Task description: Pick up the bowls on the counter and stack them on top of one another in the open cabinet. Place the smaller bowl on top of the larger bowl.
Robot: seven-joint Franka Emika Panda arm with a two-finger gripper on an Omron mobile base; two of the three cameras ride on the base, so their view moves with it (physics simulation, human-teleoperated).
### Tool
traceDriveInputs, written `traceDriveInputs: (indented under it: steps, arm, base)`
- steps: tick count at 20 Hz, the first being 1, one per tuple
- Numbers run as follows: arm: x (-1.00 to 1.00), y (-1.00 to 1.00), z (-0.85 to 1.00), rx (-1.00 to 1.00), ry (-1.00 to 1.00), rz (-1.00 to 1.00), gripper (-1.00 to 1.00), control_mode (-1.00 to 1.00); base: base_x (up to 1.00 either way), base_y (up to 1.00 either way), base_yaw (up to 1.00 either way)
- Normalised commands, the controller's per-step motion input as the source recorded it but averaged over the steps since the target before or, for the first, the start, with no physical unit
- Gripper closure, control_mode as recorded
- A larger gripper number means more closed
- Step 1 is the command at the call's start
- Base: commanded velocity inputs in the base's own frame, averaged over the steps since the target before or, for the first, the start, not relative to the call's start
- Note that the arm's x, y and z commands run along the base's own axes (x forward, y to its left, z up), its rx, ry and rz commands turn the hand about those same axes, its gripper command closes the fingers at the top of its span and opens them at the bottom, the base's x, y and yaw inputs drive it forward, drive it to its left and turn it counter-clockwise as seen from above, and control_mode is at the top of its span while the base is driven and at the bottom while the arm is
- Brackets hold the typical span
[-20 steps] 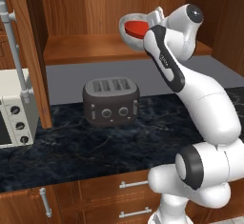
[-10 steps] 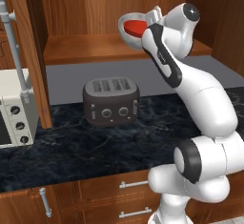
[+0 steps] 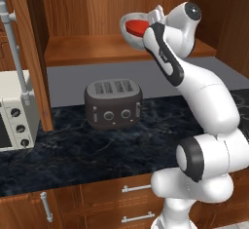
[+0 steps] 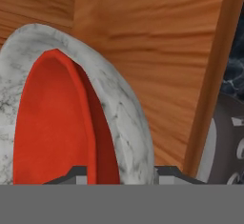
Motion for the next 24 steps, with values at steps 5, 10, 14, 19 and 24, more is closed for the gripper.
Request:
traceDriveInputs:
  steps: [5, 10, 14, 19, 24]
  arm:
    - [0.15, 0.0, -0.05, 0.0, 0.01, 0.0, 1.0, -1.0]
    - [0.15, 0.0, -0.05, 0.0, 0.01, 0.0, 1.0, -1.0]
    - [0.16, 0.02, -0.04, 0.0, 0.0, 0.0, 1.0, -1.0]
    - [0.18, 0.01, -0.04, 0.0, 0.0, 0.0, 1.0, -1.0]
    - [0.18, 0.01, -0.03, 0.0, 0.0, 0.0, 1.0, -1.0]
  base:
    - [0.0, 0.0, 0.0]
    - [0.0, 0.0, 0.0]
    - [0.0, 0.0, 0.0]
    - [0.0, 0.0, 0.0]
    - [0.0, 0.0, 0.0]
